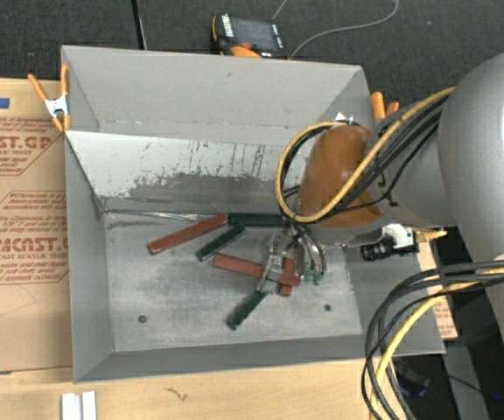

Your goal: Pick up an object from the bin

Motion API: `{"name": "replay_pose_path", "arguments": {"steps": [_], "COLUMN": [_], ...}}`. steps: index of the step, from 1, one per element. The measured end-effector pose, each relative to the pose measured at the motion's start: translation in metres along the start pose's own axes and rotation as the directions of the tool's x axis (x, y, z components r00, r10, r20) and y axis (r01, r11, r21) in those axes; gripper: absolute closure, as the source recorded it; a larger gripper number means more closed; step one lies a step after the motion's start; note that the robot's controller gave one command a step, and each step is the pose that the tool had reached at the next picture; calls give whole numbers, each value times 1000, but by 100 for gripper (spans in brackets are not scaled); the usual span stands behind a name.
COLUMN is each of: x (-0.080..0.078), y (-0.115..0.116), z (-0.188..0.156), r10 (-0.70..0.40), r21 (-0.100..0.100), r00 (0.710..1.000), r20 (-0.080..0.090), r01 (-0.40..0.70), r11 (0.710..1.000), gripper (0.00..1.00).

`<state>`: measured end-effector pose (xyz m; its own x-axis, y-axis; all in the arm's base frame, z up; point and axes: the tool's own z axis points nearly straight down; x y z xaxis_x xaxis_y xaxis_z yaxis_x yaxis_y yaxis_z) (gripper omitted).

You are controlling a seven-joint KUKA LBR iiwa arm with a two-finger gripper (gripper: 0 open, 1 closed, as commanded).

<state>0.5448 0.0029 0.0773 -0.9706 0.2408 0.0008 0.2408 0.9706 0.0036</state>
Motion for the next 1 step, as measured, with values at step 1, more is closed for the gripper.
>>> {"name": "replay_pose_path", "arguments": {"steps": [1], "x": [-34], "y": [29], "z": [-127], "r10": [47], "r21": [-1], "r00": [999], "r20": [11], "r01": [-47], "r11": [999], "gripper": [100]}}
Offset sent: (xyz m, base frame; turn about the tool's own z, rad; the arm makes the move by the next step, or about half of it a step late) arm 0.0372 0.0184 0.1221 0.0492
